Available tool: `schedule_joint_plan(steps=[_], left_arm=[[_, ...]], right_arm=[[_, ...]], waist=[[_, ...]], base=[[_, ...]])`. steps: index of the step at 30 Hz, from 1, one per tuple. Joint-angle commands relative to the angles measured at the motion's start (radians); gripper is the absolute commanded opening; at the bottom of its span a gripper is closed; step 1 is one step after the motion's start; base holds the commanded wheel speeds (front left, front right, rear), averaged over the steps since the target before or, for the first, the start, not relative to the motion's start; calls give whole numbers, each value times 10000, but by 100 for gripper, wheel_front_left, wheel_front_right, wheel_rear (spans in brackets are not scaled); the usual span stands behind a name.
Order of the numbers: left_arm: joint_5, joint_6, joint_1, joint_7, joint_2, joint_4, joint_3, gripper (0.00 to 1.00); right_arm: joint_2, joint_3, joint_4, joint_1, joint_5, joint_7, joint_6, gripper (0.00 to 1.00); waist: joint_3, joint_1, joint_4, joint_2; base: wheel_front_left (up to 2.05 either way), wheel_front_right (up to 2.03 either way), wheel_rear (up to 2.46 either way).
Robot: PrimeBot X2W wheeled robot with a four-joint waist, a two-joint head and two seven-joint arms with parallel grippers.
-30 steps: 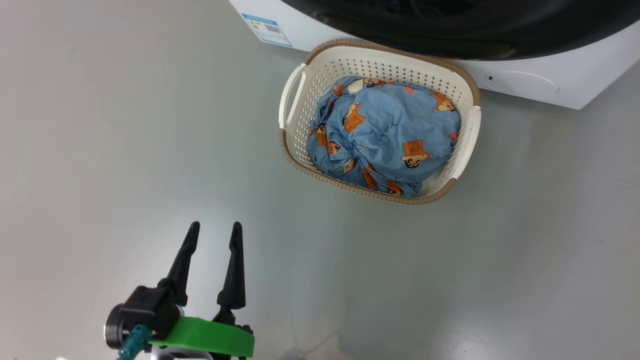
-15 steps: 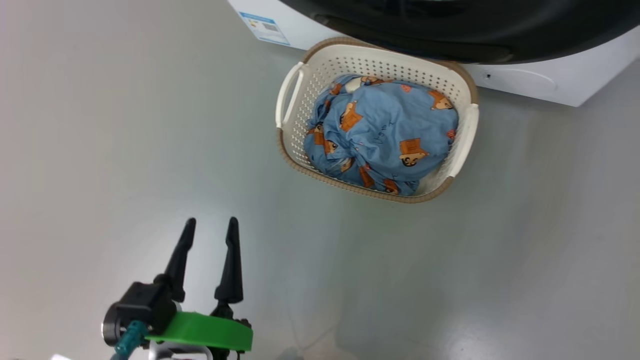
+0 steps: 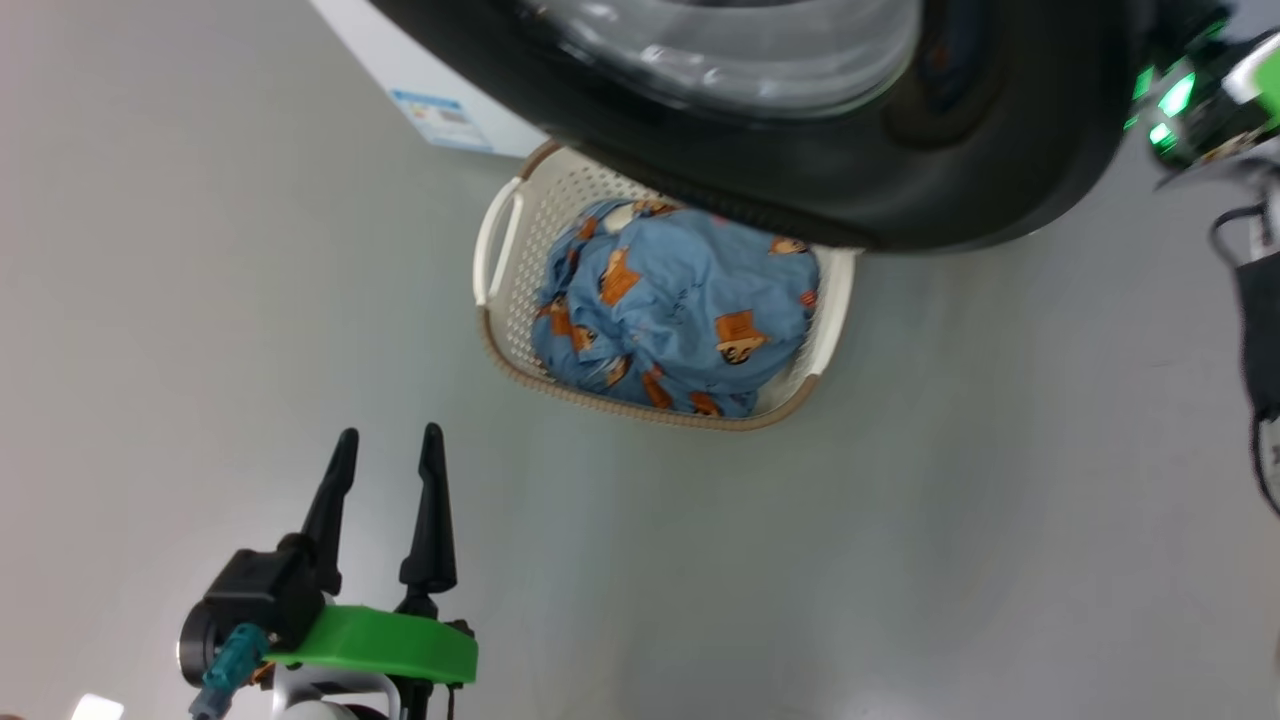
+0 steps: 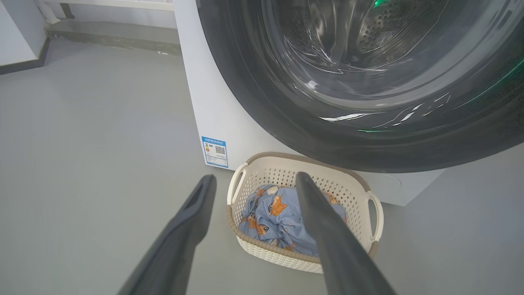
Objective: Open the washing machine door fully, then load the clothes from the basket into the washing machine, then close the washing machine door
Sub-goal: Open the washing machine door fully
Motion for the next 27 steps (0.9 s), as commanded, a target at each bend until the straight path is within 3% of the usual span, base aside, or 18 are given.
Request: schedule_joint_plan(steps=[1,27], left_arm=[[85,-42,-143,-65,185,-130,418,100],[380,-673,758,-65,185,310,1597,100]], right_arm=[[229,279,-328,273,79,131,31,0],[2283,2942,-1847,3359,453,398,31,0]], waist=[[-371,0,-393,0],[-2826,0,-1293,0]], base=[[0,0,0],[0,0,0]])
